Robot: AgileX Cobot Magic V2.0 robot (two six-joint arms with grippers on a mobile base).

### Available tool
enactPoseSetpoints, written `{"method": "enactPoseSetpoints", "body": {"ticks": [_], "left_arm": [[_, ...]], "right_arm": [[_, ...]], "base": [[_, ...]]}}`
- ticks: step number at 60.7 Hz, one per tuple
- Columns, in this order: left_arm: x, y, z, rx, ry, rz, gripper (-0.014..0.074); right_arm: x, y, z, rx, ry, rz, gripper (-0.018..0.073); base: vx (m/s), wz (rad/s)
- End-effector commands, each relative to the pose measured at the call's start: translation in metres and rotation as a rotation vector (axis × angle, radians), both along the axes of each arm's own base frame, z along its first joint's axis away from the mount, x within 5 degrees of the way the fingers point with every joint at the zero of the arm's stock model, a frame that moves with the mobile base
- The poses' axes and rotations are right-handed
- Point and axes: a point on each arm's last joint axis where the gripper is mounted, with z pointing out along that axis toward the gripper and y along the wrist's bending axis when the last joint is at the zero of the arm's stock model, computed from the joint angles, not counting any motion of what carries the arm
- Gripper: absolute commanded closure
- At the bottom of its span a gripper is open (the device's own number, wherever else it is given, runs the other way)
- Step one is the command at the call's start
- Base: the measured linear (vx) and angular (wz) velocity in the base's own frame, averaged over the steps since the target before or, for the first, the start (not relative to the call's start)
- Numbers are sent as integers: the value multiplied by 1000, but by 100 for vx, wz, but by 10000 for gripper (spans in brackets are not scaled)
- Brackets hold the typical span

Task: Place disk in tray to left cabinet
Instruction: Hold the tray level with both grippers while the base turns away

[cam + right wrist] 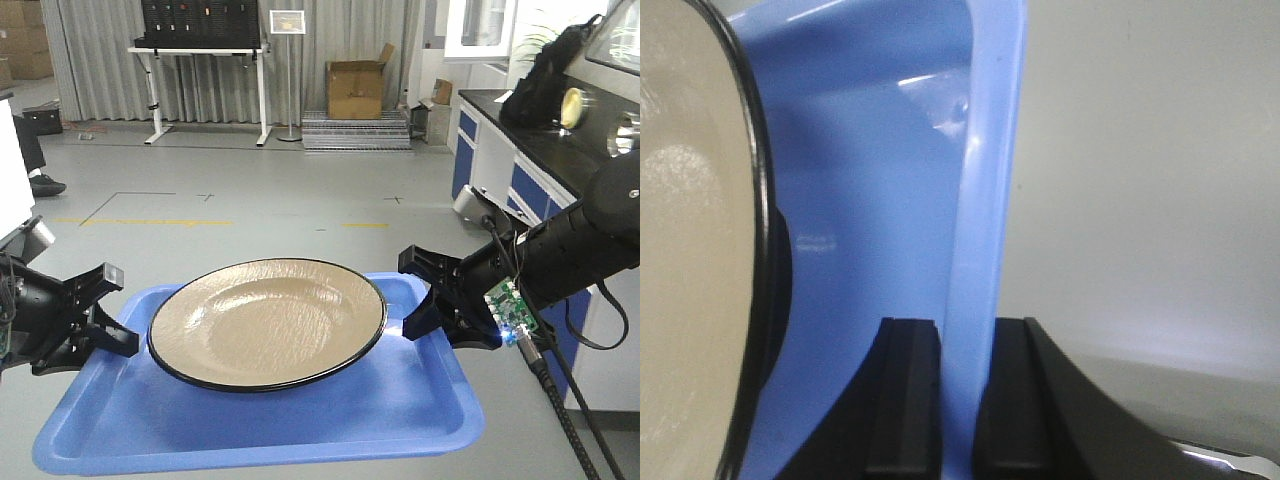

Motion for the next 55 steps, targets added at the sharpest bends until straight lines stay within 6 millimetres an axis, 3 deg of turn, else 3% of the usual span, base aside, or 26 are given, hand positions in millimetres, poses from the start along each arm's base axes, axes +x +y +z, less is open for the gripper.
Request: {"method": "enactPoseSetpoints", "body": {"ticks": [1,55], "left_arm": [[-12,-17,36,-168,-70,-23,596],[-12,-17,36,-168,-68,-25,596]], "right_arm": [[-13,12,39,155,-102,11,563],[-13,12,39,154,-100,13,563]], "base": [[47,13],[56,8]]}}
